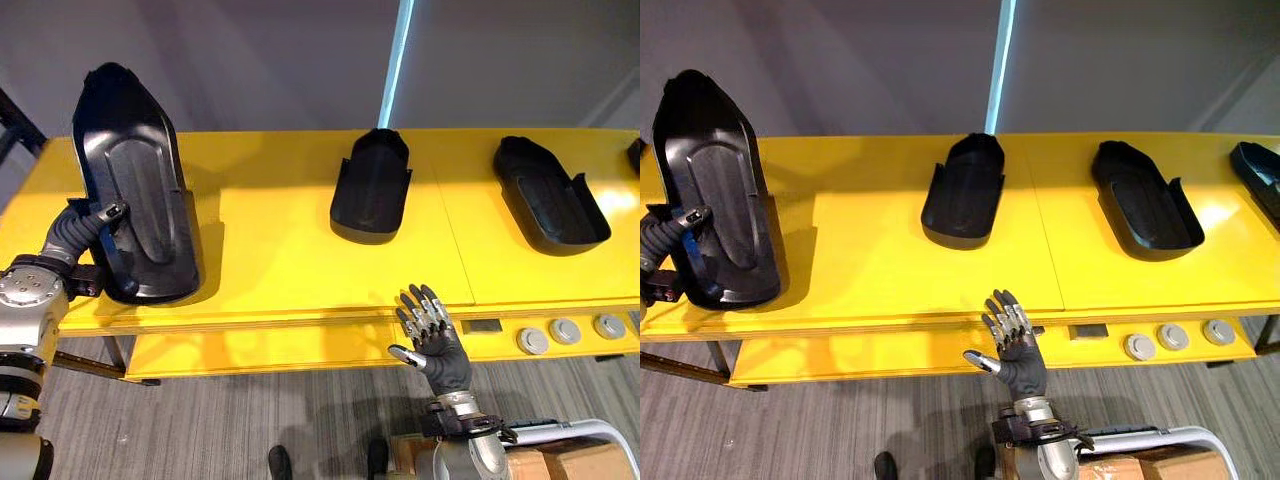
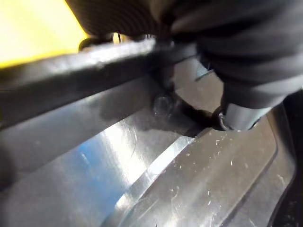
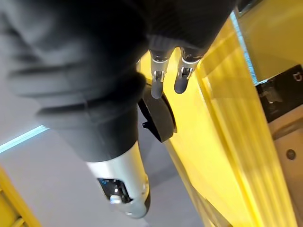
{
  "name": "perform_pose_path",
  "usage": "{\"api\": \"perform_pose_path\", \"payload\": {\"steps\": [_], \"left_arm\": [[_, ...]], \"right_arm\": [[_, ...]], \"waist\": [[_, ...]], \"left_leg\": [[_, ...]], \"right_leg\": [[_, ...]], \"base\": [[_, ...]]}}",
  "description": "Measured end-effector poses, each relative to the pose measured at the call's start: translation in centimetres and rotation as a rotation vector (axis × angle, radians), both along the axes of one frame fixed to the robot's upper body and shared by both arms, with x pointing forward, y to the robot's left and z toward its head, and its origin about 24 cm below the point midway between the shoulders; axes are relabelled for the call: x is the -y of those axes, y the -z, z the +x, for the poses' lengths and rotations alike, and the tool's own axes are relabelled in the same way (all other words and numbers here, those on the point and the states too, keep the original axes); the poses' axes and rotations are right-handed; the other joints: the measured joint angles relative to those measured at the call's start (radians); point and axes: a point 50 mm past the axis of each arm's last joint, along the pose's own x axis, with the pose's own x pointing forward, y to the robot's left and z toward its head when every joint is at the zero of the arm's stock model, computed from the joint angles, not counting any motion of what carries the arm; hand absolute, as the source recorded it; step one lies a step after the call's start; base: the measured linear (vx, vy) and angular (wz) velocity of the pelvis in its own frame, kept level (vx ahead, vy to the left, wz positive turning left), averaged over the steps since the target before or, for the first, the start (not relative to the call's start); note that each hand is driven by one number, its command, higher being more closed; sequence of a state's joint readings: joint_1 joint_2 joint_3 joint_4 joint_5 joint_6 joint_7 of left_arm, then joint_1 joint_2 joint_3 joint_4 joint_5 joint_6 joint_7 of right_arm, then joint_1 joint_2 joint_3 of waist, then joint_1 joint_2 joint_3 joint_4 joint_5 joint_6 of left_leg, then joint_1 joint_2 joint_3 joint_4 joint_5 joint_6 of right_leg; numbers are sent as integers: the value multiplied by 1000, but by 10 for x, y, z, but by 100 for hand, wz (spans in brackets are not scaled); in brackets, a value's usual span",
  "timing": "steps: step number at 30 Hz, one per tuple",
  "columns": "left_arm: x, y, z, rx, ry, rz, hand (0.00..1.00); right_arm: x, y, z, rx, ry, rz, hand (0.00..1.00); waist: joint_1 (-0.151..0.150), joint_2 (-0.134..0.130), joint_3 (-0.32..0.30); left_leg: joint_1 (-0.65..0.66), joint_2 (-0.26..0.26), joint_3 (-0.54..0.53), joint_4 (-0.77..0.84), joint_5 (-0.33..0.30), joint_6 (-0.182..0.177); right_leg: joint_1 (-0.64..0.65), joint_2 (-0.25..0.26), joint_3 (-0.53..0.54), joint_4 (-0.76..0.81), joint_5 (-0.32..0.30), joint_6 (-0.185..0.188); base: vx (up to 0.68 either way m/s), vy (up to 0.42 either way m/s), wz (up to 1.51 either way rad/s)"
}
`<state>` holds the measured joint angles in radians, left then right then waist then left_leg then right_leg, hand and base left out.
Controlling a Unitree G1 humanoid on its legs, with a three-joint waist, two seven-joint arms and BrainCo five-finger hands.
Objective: Walk over and take plastic housings, then place them on the shelf
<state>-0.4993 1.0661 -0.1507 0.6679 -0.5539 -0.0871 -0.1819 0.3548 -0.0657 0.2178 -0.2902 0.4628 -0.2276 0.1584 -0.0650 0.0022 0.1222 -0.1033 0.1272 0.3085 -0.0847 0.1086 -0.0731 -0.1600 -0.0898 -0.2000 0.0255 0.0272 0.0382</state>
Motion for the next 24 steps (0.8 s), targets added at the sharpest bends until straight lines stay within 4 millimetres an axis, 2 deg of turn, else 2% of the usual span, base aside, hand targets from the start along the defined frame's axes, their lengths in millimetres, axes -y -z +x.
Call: {"api": "perform_pose_path", "payload": {"steps": [7, 13, 16, 17, 20, 24], "left_arm": [[-17, -12, -2, -89, -45, 170, 100], [-25, -27, 3, -78, -104, 211, 100], [-31, -36, 5, -52, -157, 206, 100], [-35, -39, 4, -41, -188, 195, 0], [-38, -45, 5, -11, -233, 178, 0], [-35, -55, 10, 42, -259, 159, 0]], "right_arm": [[-5, 3, -1, -11, -39, 0, 0], [-15, 7, -3, -31, -83, 16, 0], [-19, 6, -2, -27, -91, 32, 0], [-20, 6, -2, -26, -91, 37, 0], [-22, 5, -2, -24, -96, 42, 0], [-25, 5, -2, -23, -106, 47, 0]], "waist": [[-3, 0, 38], [-8, -5, 68], [-14, -15, 92], [-19, -22, 102], [-20, -36, 118], [-21, -40, 126]], "left_leg": [[-30, 5, 4, 13, 0, 0], [-72, 6, -5, 23, 5, 1], [-83, 10, -4, 24, 9, 2], [-84, 11, -4, 25, 9, 1], [-88, 13, 2, 25, 9, 1], [-95, 13, 3, 25, 9, 1]], "right_leg": [[-35, 2, 5, 19, -1, -1], [-76, 1, 2, 36, -1, -2], [-91, 3, 3, 43, -1, -3], [-91, 5, 4, 43, -1, -3], [-100, 7, 13, 43, 1, -5], [-107, 7, 14, 43, 1, -5]], "base": [[-30, -7, -1], [-50, -4, 2], [0, 0, 0], [-22, -17, -5], [-18, -10, -6], [-4, -1, -1]]}}
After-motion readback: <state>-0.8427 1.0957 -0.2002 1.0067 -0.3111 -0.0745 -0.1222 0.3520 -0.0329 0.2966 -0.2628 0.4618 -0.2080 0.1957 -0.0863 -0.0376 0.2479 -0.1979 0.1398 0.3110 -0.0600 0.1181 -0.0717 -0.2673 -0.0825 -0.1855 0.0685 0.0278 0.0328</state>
